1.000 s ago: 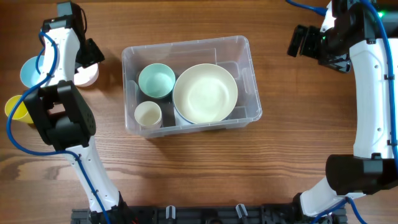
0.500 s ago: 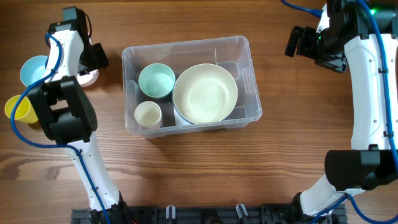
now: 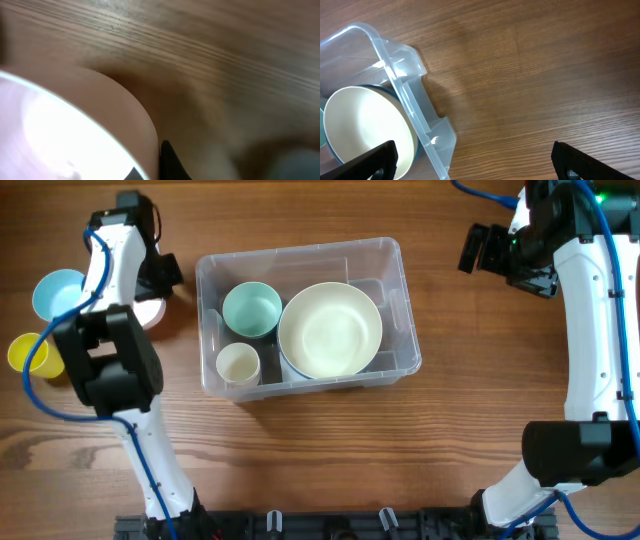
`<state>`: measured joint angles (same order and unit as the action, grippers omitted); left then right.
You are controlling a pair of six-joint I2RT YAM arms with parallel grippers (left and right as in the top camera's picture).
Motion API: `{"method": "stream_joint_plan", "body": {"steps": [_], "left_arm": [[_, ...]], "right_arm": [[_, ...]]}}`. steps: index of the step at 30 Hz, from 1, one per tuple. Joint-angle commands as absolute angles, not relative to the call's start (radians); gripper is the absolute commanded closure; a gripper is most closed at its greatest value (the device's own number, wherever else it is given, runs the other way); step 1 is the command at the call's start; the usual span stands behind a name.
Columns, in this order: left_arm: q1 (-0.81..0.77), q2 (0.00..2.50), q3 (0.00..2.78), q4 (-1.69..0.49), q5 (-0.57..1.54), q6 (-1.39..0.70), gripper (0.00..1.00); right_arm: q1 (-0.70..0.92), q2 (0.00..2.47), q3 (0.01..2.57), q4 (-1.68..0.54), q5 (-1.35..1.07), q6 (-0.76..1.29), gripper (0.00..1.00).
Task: Pack container
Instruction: 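Stack the pink bowl onto the green bowl in the container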
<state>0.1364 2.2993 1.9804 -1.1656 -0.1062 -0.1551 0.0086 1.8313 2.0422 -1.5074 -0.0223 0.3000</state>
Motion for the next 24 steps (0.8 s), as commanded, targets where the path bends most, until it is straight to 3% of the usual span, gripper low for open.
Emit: {"method": "stream_joint_plan", "body": {"steps": [1,5,9,21,22,23,24], "left_arm": [[0.078,2.017,1.985,-1.210,-0.109,-0.168,0.96],[-0.094,1.786,1.985,-1.254,-0.109,-0.168,0.96],[-0.316,1.788,1.982,-1.266,-0.110,-0.167,0.96],[-0.350,2.119,1.980,-1.295,-0.094,-0.171,0.96],[-0.350,2.121,1.980,-1.295,-0.094,-0.164,0.85],[-0.350,2.120,1.980,-1.295,-0.095,-0.164,0.62],[-0.350,2.117,1.980,-1.296,-0.095,-0.164,0.51]], "right_arm": [[0.014,1.845,2.038,-1.511,-0.024,0.288,0.00],[0.014,1.845,2.038,-1.513,-0.024,0.289,0.00],[0.014,1.845,2.038,-1.519,-0.024,0.288,0.00],[0.014,1.845,2.038,-1.527,-0.024,0.288,0.00],[0.014,1.845,2.038,-1.527,-0.024,0.288,0.00],[0.014,1.845,2.038,-1.527,-0.024,0.288,0.00],[0.014,1.845,2.038,-1.527,-0.024,0.288,0.01]]}}
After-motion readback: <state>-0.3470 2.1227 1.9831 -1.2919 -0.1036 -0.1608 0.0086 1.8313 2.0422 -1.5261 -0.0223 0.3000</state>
